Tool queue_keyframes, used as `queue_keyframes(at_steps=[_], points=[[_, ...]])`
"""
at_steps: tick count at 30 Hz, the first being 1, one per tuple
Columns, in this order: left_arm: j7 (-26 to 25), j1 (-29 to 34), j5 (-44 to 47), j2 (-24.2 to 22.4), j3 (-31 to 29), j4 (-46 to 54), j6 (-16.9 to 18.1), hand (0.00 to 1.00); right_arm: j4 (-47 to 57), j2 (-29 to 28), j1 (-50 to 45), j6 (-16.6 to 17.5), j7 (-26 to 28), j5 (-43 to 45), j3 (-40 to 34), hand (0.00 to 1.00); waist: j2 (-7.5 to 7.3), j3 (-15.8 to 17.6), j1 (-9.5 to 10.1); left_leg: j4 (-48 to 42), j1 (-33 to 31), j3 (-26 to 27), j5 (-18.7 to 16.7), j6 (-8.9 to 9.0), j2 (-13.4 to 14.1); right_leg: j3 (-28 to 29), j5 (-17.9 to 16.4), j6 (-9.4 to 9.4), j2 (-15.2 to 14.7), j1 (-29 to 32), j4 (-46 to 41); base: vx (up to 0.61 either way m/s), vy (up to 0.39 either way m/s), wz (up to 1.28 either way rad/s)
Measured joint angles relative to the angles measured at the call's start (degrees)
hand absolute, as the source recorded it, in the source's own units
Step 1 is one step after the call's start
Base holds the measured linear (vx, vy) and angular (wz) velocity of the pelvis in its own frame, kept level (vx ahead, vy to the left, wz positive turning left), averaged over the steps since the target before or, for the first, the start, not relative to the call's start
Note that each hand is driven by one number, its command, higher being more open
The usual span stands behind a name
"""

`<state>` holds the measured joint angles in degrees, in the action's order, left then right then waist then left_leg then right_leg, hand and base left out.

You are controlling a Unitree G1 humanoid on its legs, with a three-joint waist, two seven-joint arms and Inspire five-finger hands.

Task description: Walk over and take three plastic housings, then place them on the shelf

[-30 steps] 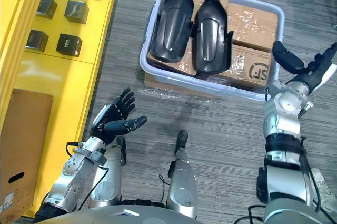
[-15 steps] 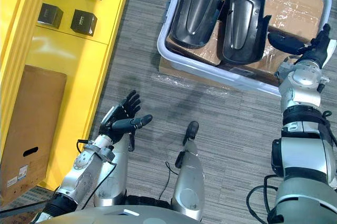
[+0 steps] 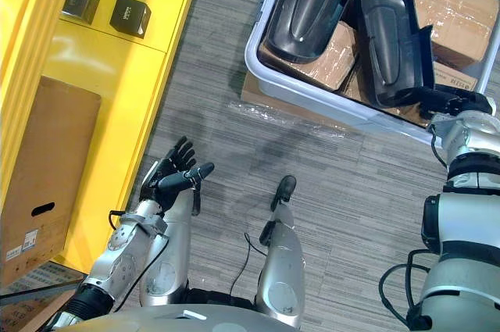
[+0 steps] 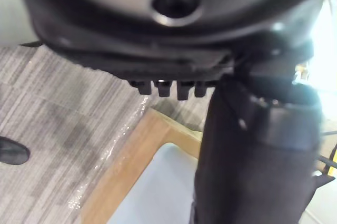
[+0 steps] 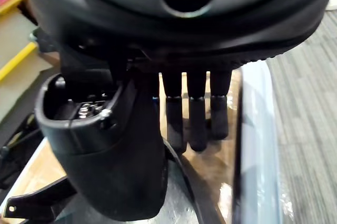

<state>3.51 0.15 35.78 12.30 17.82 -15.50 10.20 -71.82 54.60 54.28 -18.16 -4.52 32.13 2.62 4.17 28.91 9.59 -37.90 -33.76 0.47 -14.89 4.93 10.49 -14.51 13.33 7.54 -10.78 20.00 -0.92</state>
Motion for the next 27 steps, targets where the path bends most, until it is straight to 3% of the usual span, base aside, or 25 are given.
queue_keyframes(at_steps=[5,11,14,19,22,27], points=[[-4.6,-0.3,-0.2,0.0,0.0,-0.3,0.3,1.00,0.1,-0.9,0.3,0.0,-0.6,0.2,-3.3,0.00,0.39,0.0,-0.42,0.2,0.1,0.5,0.2,0.33,0.6,0.2,-0.2,-0.31,0.4,0.5,0.0,-0.05,-0.025,-0.08],[-4.6,-0.3,2.7,0.2,-2.3,-0.3,2.3,1.00,0.5,-1.6,0.4,-0.3,-5.1,-0.1,-6.7,0.00,1.54,0.0,0.10,1.3,1.6,0.7,1.0,0.52,0.7,0.3,-0.4,-0.57,0.5,-0.1,-0.5,-0.03,-0.012,0.00],[-3.9,0.3,2.9,0.3,-3.2,-0.2,3.4,1.00,0.3,-3.8,0.2,0.5,-8.8,-0.1,-8.3,0.00,2.02,-0.1,0.20,3.7,5.2,1.3,1.9,0.83,0.7,0.4,-0.9,-1.12,0.4,-2.1,-1.1,-0.02,-0.039,0.01],[1.0,3.1,3.2,0.3,-3.6,4.4,3.8,1.00,0.7,-4.7,-1.7,3.9,-12.9,-2.5,-9.9,0.00,2.84,0.0,-0.21,8.7,9.9,2.0,4.2,1.27,-0.2,0.1,-1.8,-1.39,-0.5,-4.5,-1.1,-0.01,-0.032,0.05],[4.1,6.2,4.8,0.4,-4.9,10.3,3.7,1.00,2.8,-4.7,-8.1,6.7,-14.6,-2.3,-13.4,0.00,2.67,0.1,-0.93,13.0,14.4,1.7,6.0,2.02,-0.5,-0.7,-2.7,-1.42,-0.6,-7.6,-0.9,0.02,-0.043,0.17],[6.9,8.8,5.0,2.0,-10.1,18.2,3.7,1.00,14.8,-4.7,-19.2,13.4,-14.9,-1.0,-20.0,0.00,1.97,-0.2,-3.92,20.2,20.9,1.4,8.8,3.06,-0.8,-2.4,-3.0,-1.38,-0.2,-13.2,2.6,0.04,-0.042,0.11]])
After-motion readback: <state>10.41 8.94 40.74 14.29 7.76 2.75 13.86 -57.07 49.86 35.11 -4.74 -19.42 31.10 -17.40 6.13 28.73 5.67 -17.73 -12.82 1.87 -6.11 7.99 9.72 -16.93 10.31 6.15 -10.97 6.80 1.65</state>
